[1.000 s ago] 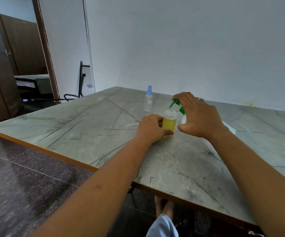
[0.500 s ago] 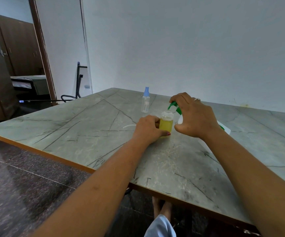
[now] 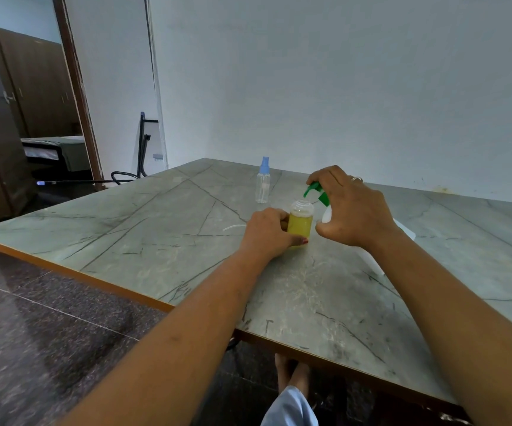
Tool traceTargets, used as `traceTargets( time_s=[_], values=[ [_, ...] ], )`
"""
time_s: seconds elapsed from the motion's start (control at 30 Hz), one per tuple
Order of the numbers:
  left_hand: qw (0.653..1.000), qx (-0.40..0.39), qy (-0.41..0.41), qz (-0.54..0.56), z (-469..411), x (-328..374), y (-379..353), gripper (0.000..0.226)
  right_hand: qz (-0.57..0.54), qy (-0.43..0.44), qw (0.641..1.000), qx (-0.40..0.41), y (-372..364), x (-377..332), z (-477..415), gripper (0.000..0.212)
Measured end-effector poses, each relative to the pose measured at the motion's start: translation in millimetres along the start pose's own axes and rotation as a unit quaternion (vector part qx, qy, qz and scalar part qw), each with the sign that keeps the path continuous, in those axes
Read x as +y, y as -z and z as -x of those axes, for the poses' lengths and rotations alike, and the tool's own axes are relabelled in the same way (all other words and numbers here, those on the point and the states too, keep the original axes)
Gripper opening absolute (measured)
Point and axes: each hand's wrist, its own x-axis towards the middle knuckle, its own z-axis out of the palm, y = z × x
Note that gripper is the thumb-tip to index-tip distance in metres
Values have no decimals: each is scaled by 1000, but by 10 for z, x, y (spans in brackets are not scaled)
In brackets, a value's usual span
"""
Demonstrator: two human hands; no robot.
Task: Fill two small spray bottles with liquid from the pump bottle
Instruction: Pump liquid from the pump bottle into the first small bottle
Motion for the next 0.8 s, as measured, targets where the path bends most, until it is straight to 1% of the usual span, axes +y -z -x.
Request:
traceTargets(
  time_s=[0.07, 0.17, 0.37, 0.6, 0.8],
  values=[
    [1000, 0, 0, 0, -2, 0, 1, 65, -4, -4, 1000, 2, 1, 2, 3, 63],
    [1000, -4, 3, 2, -1, 5, 2, 65, -3, -5, 1000, 1, -3, 3, -2, 62],
    [1000, -2, 4, 6, 5, 6, 2, 64, 11, 11, 1000, -18, -11, 5, 36, 77],
    [1000, -1, 9, 1, -2, 9, -5, 65, 11, -5, 1000, -7, 4, -7, 8, 64],
    [1000, -4, 11, -3, -9, 7, -11, 65, 10, 11, 1000, -14, -4, -3, 13, 73]
  ],
)
